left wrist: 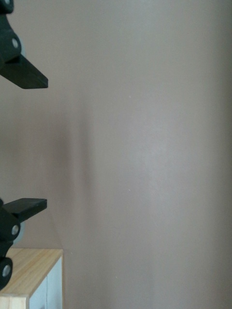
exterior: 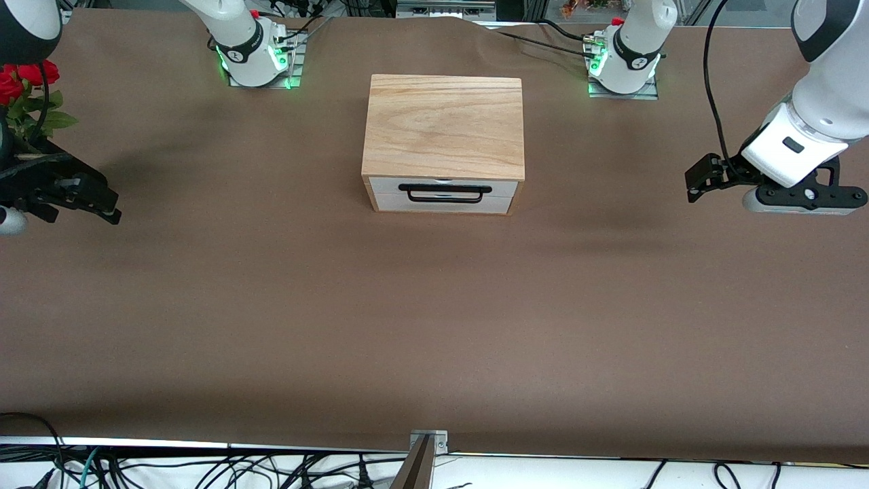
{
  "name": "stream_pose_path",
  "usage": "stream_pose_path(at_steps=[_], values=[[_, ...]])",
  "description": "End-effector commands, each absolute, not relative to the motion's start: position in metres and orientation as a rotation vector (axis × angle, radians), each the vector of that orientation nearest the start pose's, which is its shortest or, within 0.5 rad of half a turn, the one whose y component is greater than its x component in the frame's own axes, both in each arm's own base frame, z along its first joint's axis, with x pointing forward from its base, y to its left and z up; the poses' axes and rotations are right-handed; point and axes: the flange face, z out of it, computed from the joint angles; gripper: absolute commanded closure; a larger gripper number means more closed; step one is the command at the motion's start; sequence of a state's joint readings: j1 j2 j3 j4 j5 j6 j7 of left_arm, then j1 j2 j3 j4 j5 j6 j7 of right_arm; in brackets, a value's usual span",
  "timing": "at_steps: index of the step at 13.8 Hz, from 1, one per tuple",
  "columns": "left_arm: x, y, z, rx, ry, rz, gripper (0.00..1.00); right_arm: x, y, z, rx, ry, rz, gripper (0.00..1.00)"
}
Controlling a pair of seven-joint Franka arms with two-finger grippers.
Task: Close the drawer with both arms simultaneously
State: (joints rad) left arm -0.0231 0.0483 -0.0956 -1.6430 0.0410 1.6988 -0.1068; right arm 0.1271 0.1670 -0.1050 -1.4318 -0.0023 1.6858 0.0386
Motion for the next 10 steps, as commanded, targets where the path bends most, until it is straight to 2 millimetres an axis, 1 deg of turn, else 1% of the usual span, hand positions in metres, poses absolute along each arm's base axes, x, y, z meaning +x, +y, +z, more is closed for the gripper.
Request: stream_pose_path(at_steps=[1,3,5,8,10], values=[[0.574,-0.052,0.577,-3.096,0.025,-0.012,0.0,0.605,0.04,0.597,-3.167,-0.033,-0.11,0.0],[0.575,-0.053,0.575,-3.096,0.03,-0.005,0.0,0.606,0.042,0.591,-3.173,-0.038,-0.069,0.0],[0.575,-0.055,0.576,-3.096,0.035,-0.002,0.0,0.606,0.042,0.594,-3.174,-0.041,-0.074,0.0],[0.575,-0.048,0.576,-3.088,0.102,-0.001,0.0,0.607,0.044,0.593,-3.176,-0.046,-0.072,0.0],[0.577,-0.044,0.575,-3.094,0.092,0.0,0.0,0.607,0.045,0.591,-3.176,-0.049,-0.067,0.0]])
